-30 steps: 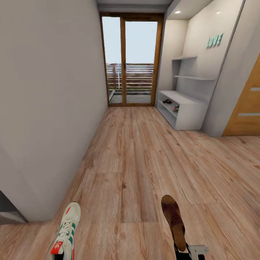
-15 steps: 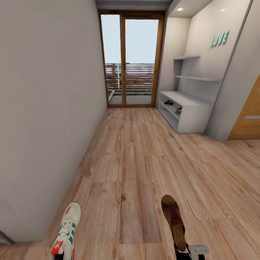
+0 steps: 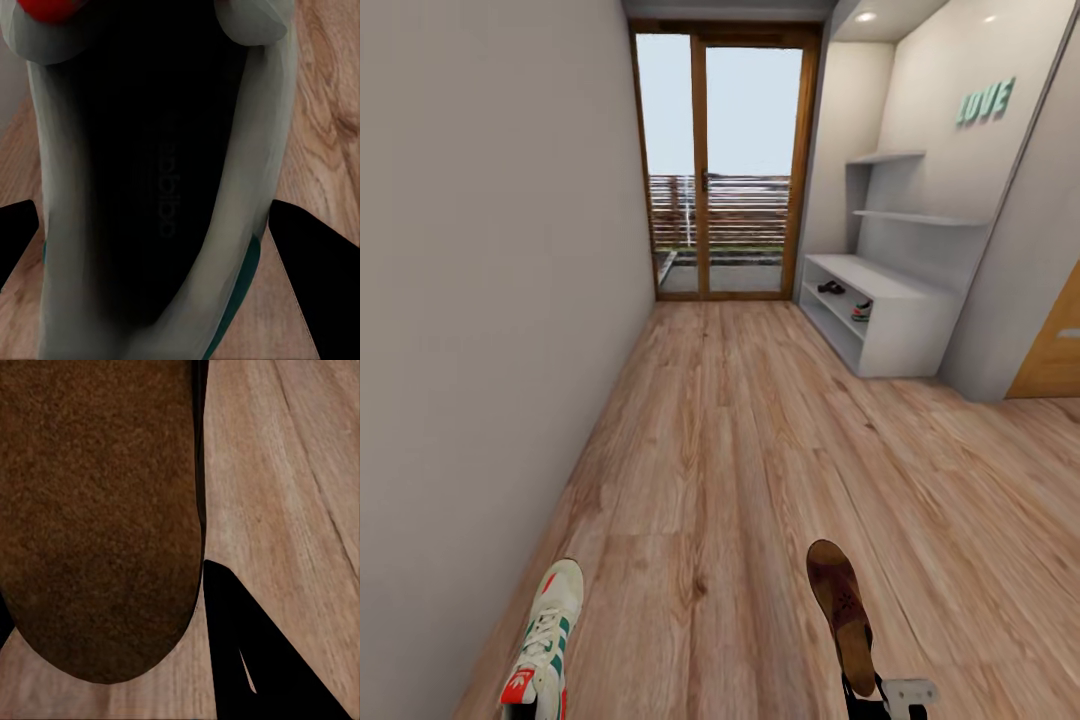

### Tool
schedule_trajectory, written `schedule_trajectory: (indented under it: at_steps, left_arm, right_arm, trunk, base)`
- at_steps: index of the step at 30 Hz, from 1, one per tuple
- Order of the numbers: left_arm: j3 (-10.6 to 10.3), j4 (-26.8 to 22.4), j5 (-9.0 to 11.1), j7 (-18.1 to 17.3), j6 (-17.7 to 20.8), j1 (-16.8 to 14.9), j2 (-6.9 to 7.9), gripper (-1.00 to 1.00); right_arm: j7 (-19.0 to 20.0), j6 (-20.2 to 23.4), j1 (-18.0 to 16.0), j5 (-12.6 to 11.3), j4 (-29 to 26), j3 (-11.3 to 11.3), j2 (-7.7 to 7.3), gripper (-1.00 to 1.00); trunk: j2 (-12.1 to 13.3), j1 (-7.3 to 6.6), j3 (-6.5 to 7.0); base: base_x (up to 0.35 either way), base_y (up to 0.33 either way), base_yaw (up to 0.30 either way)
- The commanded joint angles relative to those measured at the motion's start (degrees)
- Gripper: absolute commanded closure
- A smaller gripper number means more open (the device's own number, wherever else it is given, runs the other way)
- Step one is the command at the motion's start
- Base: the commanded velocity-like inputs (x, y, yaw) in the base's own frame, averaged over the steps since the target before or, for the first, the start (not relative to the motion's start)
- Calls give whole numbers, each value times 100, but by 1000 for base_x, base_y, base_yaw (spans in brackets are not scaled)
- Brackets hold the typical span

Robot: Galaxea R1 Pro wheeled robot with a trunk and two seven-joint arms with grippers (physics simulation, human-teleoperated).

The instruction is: Pick up the two gym shoes and the two sandals from the corridor floor and place them onto the hallstand (shoe rack) in the corridor, making sure they are on the rack and not on the floor. Arrange them so the two gym shoes are next to each other and the two sandals are next to each other.

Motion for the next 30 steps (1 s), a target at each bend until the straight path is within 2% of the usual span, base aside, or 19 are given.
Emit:
schedule_trajectory:
  at_steps: [1, 30]
  left_arm:
    - [39, -11, -57, -27, -18, -3, -9, 100]
    - [36, -17, -57, -30, -19, -3, -9, 100]
  right_arm:
    - [36, -16, -4, 15, 3, -47, 3, 100]
    - [36, -16, -4, 15, 3, -47, 3, 100]
  trunk:
    - [-2, 3, -4]
    - [-2, 3, -4]
  base:
    - [338, 0, 0]
    - [338, 0, 0]
